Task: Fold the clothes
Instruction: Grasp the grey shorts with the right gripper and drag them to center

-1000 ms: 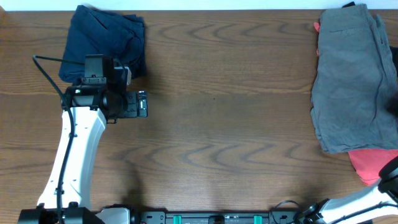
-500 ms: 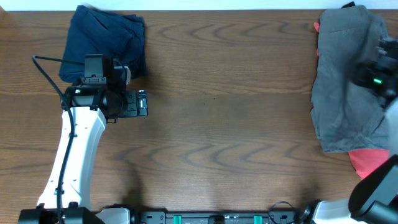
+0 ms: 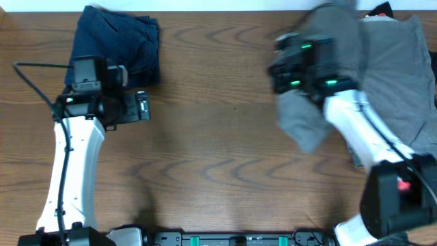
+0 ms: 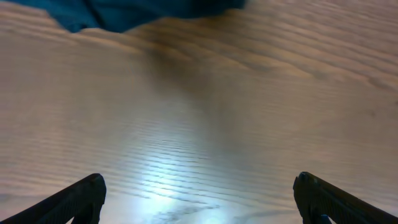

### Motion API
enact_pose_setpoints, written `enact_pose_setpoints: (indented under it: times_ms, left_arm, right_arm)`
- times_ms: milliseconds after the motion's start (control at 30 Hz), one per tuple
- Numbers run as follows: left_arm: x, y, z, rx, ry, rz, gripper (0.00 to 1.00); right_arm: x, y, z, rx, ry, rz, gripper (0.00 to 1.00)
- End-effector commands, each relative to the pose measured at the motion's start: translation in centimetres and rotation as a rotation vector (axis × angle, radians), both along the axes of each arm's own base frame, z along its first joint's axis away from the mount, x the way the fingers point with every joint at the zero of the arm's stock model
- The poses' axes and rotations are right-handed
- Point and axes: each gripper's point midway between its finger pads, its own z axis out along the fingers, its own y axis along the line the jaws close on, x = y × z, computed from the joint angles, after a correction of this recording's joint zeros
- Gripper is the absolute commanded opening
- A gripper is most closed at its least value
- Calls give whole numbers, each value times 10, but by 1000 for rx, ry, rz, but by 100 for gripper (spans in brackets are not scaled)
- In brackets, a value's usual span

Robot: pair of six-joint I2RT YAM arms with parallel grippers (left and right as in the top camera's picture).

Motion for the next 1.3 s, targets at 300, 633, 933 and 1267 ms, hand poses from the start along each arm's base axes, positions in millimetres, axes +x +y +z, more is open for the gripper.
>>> enact_pose_setpoints:
  times_ms: [300,633,933,1267]
  left_arm:
    - [0,38,12,8,-32,115,98]
    - [0,37,12,7,-31,114,98]
    - [0,37,12,7,-28,114,98]
    - [-25,-10,5,-202,78,23,98]
  right_arm:
    - [-72,184,-10,135,-37,252,1]
    - [-91,212,5,193,-52,298,1]
    - [-102,214,13,185,-31,319,75]
    - [-51,87,52,-11,-18,77,99]
